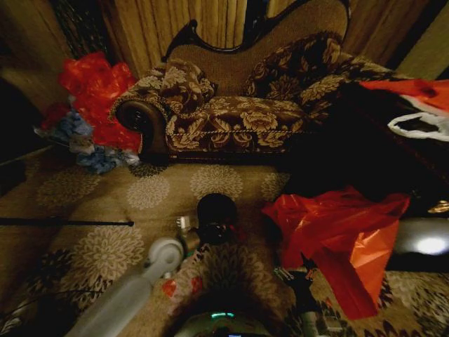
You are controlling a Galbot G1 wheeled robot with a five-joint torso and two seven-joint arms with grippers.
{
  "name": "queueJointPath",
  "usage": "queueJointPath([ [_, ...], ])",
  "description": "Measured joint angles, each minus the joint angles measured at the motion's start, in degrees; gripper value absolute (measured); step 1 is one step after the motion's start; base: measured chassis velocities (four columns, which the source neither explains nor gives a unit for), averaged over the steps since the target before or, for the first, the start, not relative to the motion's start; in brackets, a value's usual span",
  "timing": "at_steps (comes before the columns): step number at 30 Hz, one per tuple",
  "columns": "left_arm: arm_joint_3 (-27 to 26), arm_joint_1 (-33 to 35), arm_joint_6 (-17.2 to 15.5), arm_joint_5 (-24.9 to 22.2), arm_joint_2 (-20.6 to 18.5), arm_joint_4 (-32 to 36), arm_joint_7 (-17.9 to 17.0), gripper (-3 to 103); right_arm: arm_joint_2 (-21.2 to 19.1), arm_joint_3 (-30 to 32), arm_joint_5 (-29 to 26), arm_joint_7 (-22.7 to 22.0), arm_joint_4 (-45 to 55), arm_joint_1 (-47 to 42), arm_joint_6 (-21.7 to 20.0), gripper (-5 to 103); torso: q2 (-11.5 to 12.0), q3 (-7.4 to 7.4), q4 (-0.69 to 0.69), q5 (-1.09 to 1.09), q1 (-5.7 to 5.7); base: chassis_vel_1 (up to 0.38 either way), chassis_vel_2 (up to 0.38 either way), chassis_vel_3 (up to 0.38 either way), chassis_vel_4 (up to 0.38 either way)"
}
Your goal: Place a garbage bag over the trash bin.
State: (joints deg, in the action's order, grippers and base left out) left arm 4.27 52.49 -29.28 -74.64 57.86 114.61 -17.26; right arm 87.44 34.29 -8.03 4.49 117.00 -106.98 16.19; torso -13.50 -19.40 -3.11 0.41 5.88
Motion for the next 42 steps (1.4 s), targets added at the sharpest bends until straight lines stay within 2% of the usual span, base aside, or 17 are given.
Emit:
queueJointPath([
  [5,5.99,-6.19,-0.10,5.82,3.66,-6.95,0.11,49,-0.28,0.31,-0.34,-0.60,-0.82,0.44,-0.24,100,0.00,0.00,0.00,-0.01,0.00,0.000,0.000,0.000,0.000],
  [8,11.95,-7.78,3.78,24.26,4.86,-12.91,3.35,66,-0.38,0.46,-0.80,-0.79,-1.26,0.77,-0.50,100,0.01,-0.02,0.00,0.04,0.02,0.000,0.000,0.000,0.000],
  [10,12.14,-7.91,2.94,24.95,5.02,-12.89,4.60,66,-0.42,0.47,-0.93,-0.80,-1.38,0.87,-0.56,100,0.00,-0.01,0.00,-0.01,0.01,0.000,0.000,0.000,0.000],
  [15,11.65,-7.69,0.97,19.72,5.15,-11.76,5.79,82,-0.69,0.65,-1.40,-0.90,-1.86,1.24,-0.72,100,0.00,0.00,0.00,0.00,0.00,0.000,0.000,0.000,0.000],
  [17,11.25,-7.37,0.99,18.99,5.07,-12.13,7.13,97,-0.80,0.64,-1.54,-0.96,-2.09,1.53,-0.88,100,0.00,0.00,0.00,0.01,0.00,0.000,0.000,0.000,0.000],
  [20,10.19,-7.05,0.72,15.96,5.19,-11.76,7.45,99,-0.81,0.56,-1.55,-0.98,-2.20,1.69,-1.02,100,0.00,0.00,0.02,0.00,0.00,0.000,0.000,0.000,0.000],
  [21,9.68,-7.02,0.69,13.56,5.55,-11.61,6.76,101,-0.83,0.52,-1.56,-0.98,-2.22,1.73,-1.11,100,0.00,0.00,0.02,0.00,0.00,0.000,0.000,0.000,0.000],
  [23,6.88,-7.53,0.21,1.14,7.63,-11.65,3.97,99,-0.98,0.45,-1.57,-0.98,-2.45,1.80,-1.16,100,0.00,0.00,0.01,0.00,0.00,0.000,0.000,0.000,0.000],
  [26,5.47,-8.74,-1.78,-4.92,9.44,-12.91,-0.14,98,-1.03,0.39,-1.57,-0.98,-2.50,1.80,-1.19,100,0.00,0.01,0.00,0.01,0.00,0.000,0.000,0.000,0.000],
  [28,6.30,-9.68,-4.42,-1.16,10.11,-15.33,-0.32,98,-1.04,0.31,-1.54,-0.98,-2.50,1.80,-1.20,100,0.00,0.00,-0.04,0.01,0.00,0.000,0.000,0.000,0.000],
  [29,7.08,-9.73,-4.47,2.45,9.84,-16.41,2.54,98,-1.05,0.30,-1.49,-0.98,-2.51,1.74,-1.21,100,0.01,-0.01,-0.01,0.03,0.01,0.000,0.000,0.000,0.000],
  [30,9.14,-9.79,-4.43,12.94,9.44,-17.61,5.51,96,-1.04,0.29,-1.46,-0.96,-2.49,1.63,-1.21,100,0.00,0.01,-0.01,-0.02,0.00,0.000,0.000,0.000,0.000],
  [31,10.67,-9.36,-0.68,19.48,8.99,-18.78,9.63,97,-1.00,0.31,-1.46,-0.96,-2.47,1.57,-1.20,100,0.00,0.00,-0.02,0.01,-0.01,0.000,0.000,0.000,0.000],
  [32,11.05,-9.00,1.19,22.46,8.63,-19.15,12.58,97,-0.99,0.40,-1.46,-0.96,-2.50,1.46,-1.18,100,0.01,-0.02,0.04,0.06,0.01,0.000,0.000,0.000,0.000],
  [34,11.02,-8.90,1.14,22.41,8.74,-19.06,12.76,97,-0.99,0.46,-1.45,-0.96,-2.57,1.43,-1.07,100,0.01,-0.01,0.02,0.05,0.01,0.000,0.000,0.000,0.000],
  [37,7.04,-9.55,-1.36,3.50,12.17,-19.00,5.87,98,-0.90,0.48,-1.36,-0.94,-2.70,1.30,-0.80,100,0.00,0.00,-0.01,0.05,0.00,0.000,0.000,0.000,0.000],
  [42,4.68,-12.16,-1.95,-9.16,14.93,-21.33,1.06,95,-0.84,0.35,-1.19,-0.93,-2.68,1.32,-0.77,100,0.00,0.00,-0.01,0.04,0.00,0.000,0.000,0.000,0.000],
])
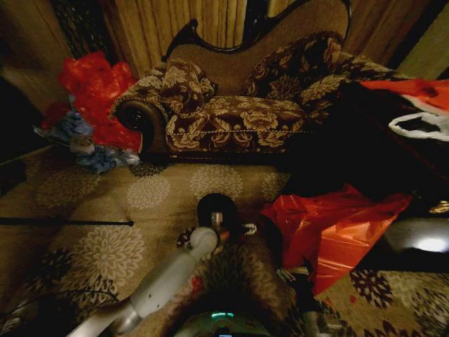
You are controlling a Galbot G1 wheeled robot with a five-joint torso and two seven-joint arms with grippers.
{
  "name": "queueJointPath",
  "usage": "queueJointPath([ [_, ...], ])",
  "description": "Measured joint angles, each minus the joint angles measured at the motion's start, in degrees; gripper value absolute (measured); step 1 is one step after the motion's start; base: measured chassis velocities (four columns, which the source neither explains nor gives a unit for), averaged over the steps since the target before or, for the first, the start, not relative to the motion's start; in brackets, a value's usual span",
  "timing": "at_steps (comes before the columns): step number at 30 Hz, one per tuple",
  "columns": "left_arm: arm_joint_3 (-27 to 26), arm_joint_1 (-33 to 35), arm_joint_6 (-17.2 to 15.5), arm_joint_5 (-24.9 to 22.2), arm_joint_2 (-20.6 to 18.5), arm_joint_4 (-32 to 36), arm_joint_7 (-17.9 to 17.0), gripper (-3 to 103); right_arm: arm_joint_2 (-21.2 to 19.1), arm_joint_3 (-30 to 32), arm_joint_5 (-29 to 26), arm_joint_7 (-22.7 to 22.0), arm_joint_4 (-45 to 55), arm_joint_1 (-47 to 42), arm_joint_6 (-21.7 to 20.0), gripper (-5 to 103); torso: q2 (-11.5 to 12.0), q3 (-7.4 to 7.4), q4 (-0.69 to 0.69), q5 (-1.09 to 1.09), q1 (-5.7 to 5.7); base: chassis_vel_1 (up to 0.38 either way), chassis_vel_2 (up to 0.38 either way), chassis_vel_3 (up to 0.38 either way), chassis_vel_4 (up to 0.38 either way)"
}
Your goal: Place a garbage bag over the trash bin.
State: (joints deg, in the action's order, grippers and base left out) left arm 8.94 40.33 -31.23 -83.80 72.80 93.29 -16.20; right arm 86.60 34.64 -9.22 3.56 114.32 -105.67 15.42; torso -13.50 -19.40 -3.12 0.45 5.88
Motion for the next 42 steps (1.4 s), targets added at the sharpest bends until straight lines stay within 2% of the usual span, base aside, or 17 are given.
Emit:
queueJointPath([
  [2,-0.74,-2.04,-0.20,-3.16,1.49,-2.36,-1.25,93,0.00,0.02,0.02,0.00,-0.01,0.01,0.00,100,0.00,0.00,0.01,-0.04,0.00,0.000,0.000,0.000,0.000],
  [5,-0.26,-3.97,-0.30,-3.33,2.35,-4.87,-1.12,95,-0.09,0.12,0.02,0.00,-0.23,0.01,0.08,100,0.00,0.00,0.00,-0.03,0.00,0.000,0.000,0.000,0.000],
  [10,1.58,-7.54,-0.22,-1.67,4.36,-10.38,0.73,96,-0.18,0.20,0.00,0.00,-0.59,0.15,0.11,100,0.00,0.00,0.01,-0.03,0.00,0.000,0.000,0.000,0.000],
  [12,2.81,-10.43,-0.12,-0.08,6.98,-15.19,2.43,96,-0.33,0.20,-0.04,0.00,-0.97,0.35,0.10,100,0.00,0.00,0.01,-0.03,0.00,0.000,0.000,0.000,0.000],
  [14,3.10,-11.23,-0.10,0.23,7.91,-16.54,2.83,96,-0.38,0.20,-0.05,0.00,-1.07,0.41,0.10,100,0.00,0.00,0.01,-0.05,0.00,0.000,0.000,0.000,0.000],
  [17,5.08,-14.41,-0.11,2.14,11.90,-22.20,4.49,97,-0.43,0.20,-0.18,-0.02,-1.30,0.59,0.09,100,0.00,0.00,-0.01,-0.04,0.00,0.000,0.000,0.000,0.000],
  [20,7.12,-15.40,-0.28,2.96,12.66,-23.92,5.26,98,-0.45,0.25,-0.32,-0.03,-1.33,0.61,0.09,100,0.00,0.00,-0.02,-0.04,0.00,0.000,0.000,0.000,0.000],
  [29,11.14,-12.90,-1.74,3.09,8.59,-19.13,8.17,96,-0.73,0.52,-0.72,-0.24,-1.78,0.97,0.22,100,0.00,0.00,0.02,-0.02,0.00,0.000,0.000,0.000,0.000],
  [35,9.86,-11.03,-2.13,1.45,7.02,-15.57,7.36,96,-0.72,0.41,-0.73,-0.28,-1.79,1.12,0.19,100,0.00,0.00,0.01,-0.02,0.00,0.000,0.000,0.000,0.000],
  [37,8.70,-9.41,-2.43,-0.01,5.60,-12.57,6.49,96,-0.73,0.38,-0.73,-0.29,-1.86,1.18,0.18,100,0.00,0.00,0.01,-0.02,0.00,0.000,0.000,0.000,0.000],
  [42,8.76,-8.15,-2.70,-0.63,4.41,-10.77,6.35,96,-0.80,0.34,-0.73,-0.31,-1.86,1.26,0.13,100,0.00,0.00,0.02,-0.02,0.00,0.000,0.000,0.000,0.000],
])
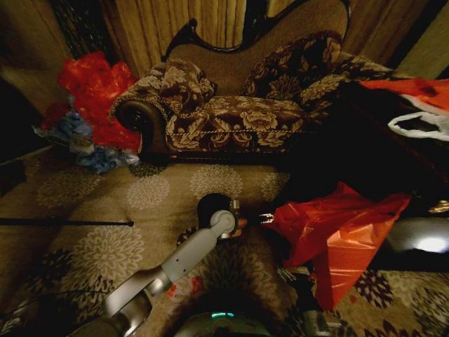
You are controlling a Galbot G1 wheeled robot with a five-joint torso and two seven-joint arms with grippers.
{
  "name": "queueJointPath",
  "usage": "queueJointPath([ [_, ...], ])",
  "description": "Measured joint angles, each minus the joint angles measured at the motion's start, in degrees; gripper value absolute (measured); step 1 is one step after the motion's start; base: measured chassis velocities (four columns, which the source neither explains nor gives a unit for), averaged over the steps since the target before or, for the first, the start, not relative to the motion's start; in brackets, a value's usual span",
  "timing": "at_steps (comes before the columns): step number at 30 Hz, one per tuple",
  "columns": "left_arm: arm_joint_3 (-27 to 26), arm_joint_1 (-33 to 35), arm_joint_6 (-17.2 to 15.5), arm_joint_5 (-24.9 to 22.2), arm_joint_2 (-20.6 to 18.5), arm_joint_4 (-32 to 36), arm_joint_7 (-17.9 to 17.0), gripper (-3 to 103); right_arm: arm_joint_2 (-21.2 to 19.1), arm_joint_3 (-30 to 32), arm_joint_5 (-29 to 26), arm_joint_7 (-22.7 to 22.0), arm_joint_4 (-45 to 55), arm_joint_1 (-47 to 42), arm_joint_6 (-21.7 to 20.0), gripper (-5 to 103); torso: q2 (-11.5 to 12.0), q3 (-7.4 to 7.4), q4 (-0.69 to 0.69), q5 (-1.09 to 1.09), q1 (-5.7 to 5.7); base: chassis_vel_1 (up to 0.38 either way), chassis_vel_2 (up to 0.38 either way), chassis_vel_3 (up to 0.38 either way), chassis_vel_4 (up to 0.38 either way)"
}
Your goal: Place a garbage bag over the trash bin.
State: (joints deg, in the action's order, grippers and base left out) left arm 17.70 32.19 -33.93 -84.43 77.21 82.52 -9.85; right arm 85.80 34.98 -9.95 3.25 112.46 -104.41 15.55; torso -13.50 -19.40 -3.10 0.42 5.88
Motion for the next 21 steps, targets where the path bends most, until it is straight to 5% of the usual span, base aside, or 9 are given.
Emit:
queueJointPath([
  [16,4.48,-1.88,0.19,-0.70,4.24,-5.85,3.30,92,-0.62,0.59,-0.42,-0.27,0.51,-0.41,-0.05,100,0.00,0.00,-0.01,-0.01,0.00,0.000,0.000,0.000,0.000],
  [21,5.59,-1.90,0.39,1.06,5.05,-6.45,4.96,72,-0.77,0.64,-0.52,-0.36,0.51,-0.40,-0.05,100,0.00,0.00,-0.01,-0.01,0.00,0.000,0.000,0.000,0.000],
])
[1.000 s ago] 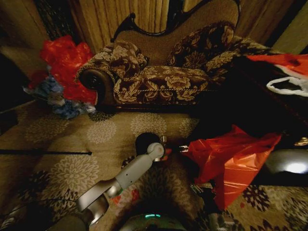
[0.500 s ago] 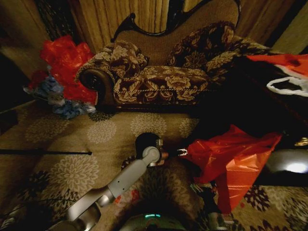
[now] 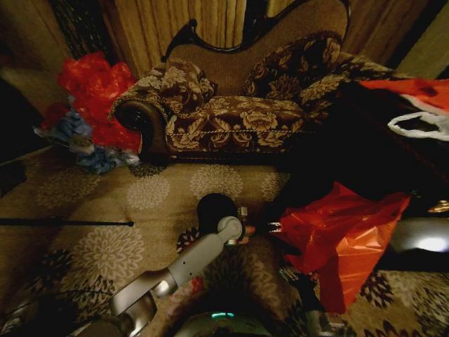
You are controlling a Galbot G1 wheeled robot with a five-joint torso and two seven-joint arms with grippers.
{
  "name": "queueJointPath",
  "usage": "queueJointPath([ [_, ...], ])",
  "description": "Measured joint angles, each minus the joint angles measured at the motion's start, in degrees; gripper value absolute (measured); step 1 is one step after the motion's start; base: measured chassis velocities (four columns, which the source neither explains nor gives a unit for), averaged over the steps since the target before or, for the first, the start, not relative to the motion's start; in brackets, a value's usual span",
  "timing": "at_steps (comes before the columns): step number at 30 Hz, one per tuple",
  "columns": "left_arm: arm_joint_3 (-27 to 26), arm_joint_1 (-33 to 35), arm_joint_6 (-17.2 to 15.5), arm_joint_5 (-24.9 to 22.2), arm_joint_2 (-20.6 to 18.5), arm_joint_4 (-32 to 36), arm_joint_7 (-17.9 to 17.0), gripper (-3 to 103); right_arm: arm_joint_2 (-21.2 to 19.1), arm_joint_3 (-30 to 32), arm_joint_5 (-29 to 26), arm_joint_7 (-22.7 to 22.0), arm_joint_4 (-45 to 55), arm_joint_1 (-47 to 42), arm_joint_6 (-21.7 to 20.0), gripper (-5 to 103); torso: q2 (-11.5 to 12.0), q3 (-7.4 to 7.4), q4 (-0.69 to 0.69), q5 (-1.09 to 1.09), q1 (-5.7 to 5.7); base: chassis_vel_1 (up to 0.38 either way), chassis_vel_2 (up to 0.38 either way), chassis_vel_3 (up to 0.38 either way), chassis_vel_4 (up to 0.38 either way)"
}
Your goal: Place a garbage bag over the trash bin.
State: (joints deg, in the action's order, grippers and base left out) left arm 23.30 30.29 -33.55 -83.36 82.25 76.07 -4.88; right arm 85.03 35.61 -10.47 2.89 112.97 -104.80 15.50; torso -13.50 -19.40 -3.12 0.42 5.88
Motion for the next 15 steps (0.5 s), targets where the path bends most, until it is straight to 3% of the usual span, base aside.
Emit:
queueJointPath([
  [1,0.18,0.00,0.08,0.52,0.13,-0.03,0.31,72,0.02,0.00,0.00,-0.01,-0.01,0.02,0.00,100,0.00,0.00,0.00,0.00,0.00,0.000,0.000,0.000,0.000],
  [2,0.48,0.04,0.34,1.77,0.29,-0.03,0.95,60,0.11,-0.04,0.00,-0.01,-0.01,0.05,0.00,100,0.00,0.00,0.00,0.00,0.00,0.000,0.000,0.000,0.000],
  [5,0.96,0.27,0.68,3.64,0.26,0.16,1.67,55,0.24,-0.11,0.03,-0.01,-0.07,0.07,0.00,100,0.00,0.00,0.00,0.00,0.00,0.000,0.000,0.000,0.000],
  [8,1.02,0.85,1.20,4.49,0.06,1.09,2.21,38,0.31,-0.11,0.06,-0.01,-0.16,0.11,0.01,100,0.00,0.00,0.00,0.00,0.00,0.000,0.000,0.000,0.000],
  [12,0.83,1.22,1.46,4.76,-0.07,1.62,2.23,32,0.35,-0.11,0.07,-0.02,-0.16,0.12,0.02,100,0.00,0.00,0.00,0.00,0.00,0.000,0.000,0.000,0.000],
  [13,0.64,1.52,1.65,4.93,-0.20,2.16,2.13,22,0.36,-0.11,0.07,-0.02,-0.16,0.12,0.02,100,0.00,0.00,0.00,0.00,0.00,0.000,0.000,0.000,0.000],
  [15,0.50,2.01,2.27,5.64,-0.51,3.07,1.46,16,0.39,-0.14,0.12,-0.02,-0.16,0.11,0.02,100,0.00,0.00,0.00,0.00,0.00,0.000,0.000,0.000,0.000],
])
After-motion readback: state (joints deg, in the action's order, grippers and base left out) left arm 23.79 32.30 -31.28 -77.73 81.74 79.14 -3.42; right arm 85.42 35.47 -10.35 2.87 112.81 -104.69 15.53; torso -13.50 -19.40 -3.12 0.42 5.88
